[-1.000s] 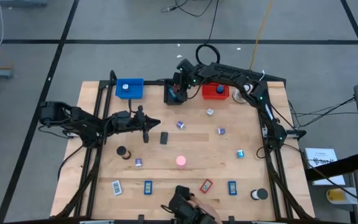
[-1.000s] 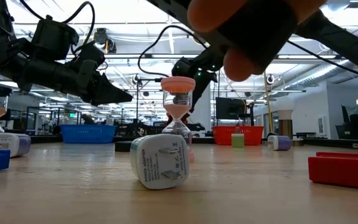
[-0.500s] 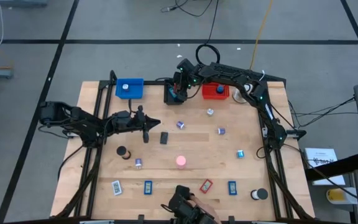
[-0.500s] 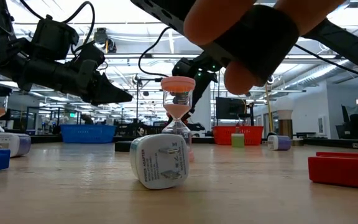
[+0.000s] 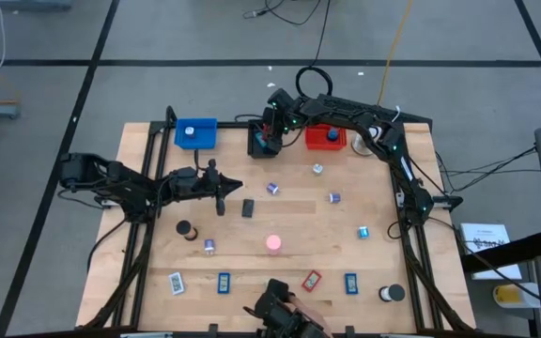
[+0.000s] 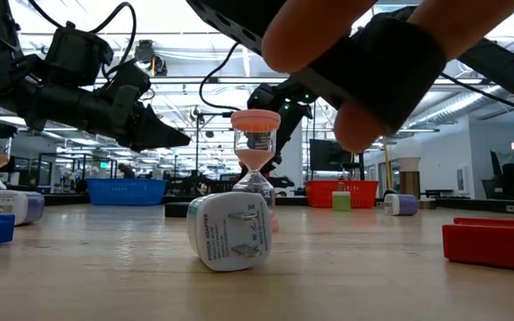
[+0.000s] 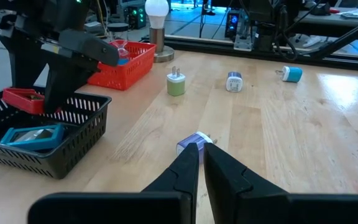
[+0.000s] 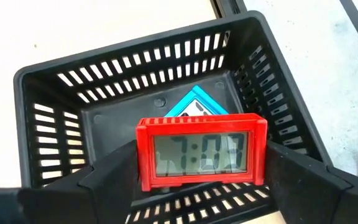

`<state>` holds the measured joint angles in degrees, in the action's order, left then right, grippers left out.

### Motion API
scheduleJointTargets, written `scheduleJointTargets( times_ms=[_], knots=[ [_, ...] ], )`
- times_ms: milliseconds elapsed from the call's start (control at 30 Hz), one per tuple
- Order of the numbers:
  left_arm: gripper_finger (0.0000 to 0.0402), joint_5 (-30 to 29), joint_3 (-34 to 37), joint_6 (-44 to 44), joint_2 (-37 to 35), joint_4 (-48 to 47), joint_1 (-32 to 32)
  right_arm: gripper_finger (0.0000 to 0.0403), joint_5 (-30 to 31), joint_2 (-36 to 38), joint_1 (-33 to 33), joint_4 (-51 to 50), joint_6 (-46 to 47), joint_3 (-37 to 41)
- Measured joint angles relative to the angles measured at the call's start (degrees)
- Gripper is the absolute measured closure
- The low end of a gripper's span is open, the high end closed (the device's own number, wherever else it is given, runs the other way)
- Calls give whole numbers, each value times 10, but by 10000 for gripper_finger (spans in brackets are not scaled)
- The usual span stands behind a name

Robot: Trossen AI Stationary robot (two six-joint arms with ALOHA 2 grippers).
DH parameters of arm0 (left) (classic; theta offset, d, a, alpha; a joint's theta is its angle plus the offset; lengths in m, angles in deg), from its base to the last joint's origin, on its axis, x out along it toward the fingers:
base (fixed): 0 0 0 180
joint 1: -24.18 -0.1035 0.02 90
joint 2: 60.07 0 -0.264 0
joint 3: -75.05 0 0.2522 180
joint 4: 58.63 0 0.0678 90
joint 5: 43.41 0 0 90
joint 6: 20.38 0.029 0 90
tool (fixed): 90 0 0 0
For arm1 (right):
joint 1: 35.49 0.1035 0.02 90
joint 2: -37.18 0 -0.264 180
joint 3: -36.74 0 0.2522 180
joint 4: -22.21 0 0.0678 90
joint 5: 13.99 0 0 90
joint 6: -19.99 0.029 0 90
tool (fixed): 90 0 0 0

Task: Pick & Place Office items
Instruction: Put the top red digital clock into the black bin, then put the top left purple charger adapter into the blue bin

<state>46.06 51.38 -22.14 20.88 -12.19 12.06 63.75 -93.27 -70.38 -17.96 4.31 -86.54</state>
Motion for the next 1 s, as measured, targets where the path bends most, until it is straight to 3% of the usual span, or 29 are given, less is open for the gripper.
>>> scheduleJointTargets(
  times_ms=[300,567,767,1000],
  knots=[
    [371,0,0,0,0,0,0,58,1,0,0,1,0,0],
    [371,0,0,0,0,-1,0,83,35,45,24,12,-26,0],
    [371,-1,0,8,0,-4,0,172,65,125,61,-58,-10,16],
    [371,-7,0,14,0,-9,11,327,111,274,118,56,5,211]
  ],
)
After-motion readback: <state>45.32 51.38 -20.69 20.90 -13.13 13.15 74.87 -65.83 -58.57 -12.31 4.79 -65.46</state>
